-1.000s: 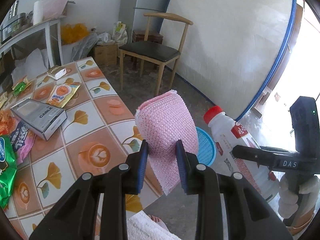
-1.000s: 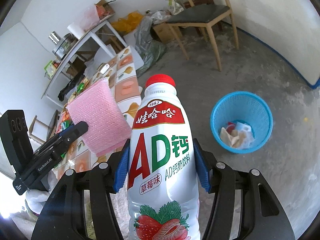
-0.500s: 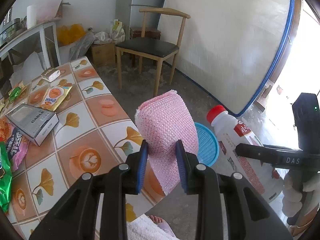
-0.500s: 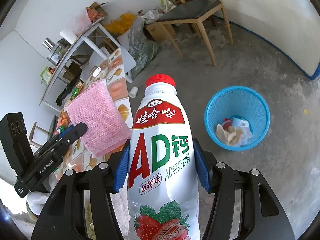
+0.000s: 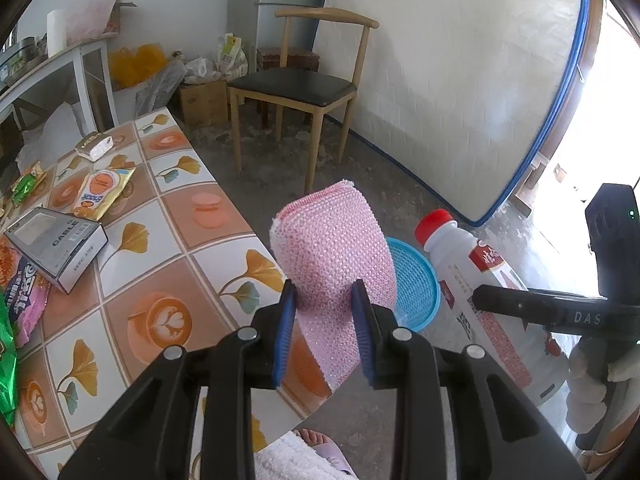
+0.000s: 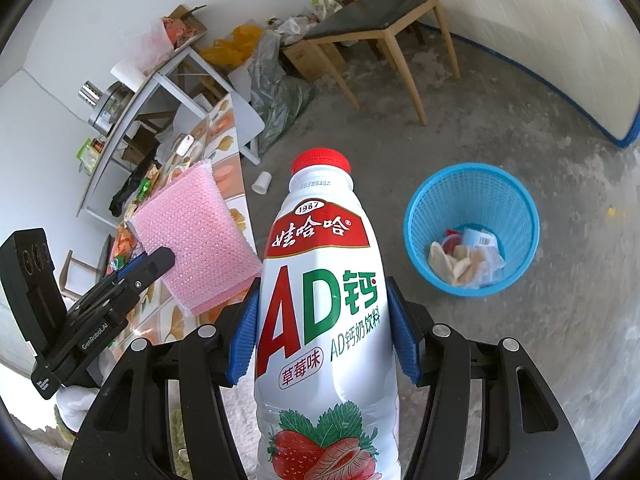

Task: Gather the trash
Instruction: 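Carry the pink cloth and AD bottle over to the blue wastebasket, then open both tools over the wastebasket to drop the cloth and bottle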

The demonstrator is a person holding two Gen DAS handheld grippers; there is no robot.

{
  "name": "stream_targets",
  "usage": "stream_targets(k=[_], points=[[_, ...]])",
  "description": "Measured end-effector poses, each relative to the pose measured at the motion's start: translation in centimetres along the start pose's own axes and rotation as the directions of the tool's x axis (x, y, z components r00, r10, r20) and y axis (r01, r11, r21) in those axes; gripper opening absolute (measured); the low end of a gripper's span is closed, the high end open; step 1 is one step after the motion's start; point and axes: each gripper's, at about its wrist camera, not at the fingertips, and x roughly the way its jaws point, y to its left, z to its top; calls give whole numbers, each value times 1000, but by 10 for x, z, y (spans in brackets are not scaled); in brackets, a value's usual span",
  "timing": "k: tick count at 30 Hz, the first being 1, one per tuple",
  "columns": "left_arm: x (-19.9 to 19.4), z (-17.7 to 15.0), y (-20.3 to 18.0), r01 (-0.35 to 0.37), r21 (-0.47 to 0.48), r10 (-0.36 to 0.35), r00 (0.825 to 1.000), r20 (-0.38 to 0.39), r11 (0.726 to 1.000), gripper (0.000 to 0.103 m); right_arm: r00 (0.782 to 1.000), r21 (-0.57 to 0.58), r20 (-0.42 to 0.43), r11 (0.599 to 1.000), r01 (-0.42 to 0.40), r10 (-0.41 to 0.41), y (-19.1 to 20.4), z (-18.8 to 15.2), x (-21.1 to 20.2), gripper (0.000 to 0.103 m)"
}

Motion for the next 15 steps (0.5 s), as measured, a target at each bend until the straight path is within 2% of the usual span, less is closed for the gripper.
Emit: stream_targets(k=[7,12,15], points=[[17,8,-5,67,-3,-67,997,-40,998,27,998,72,26,996,58,-60,-25,2,-4,55],[45,19,-17,108,25,-105,990,-95,994,27,996,153,19,985,84,-88,-54,0,0,55],[70,26,-27,128,32,-122,982,-145,991,28,997,201,6,977,76,-79,-71,3,7,55]])
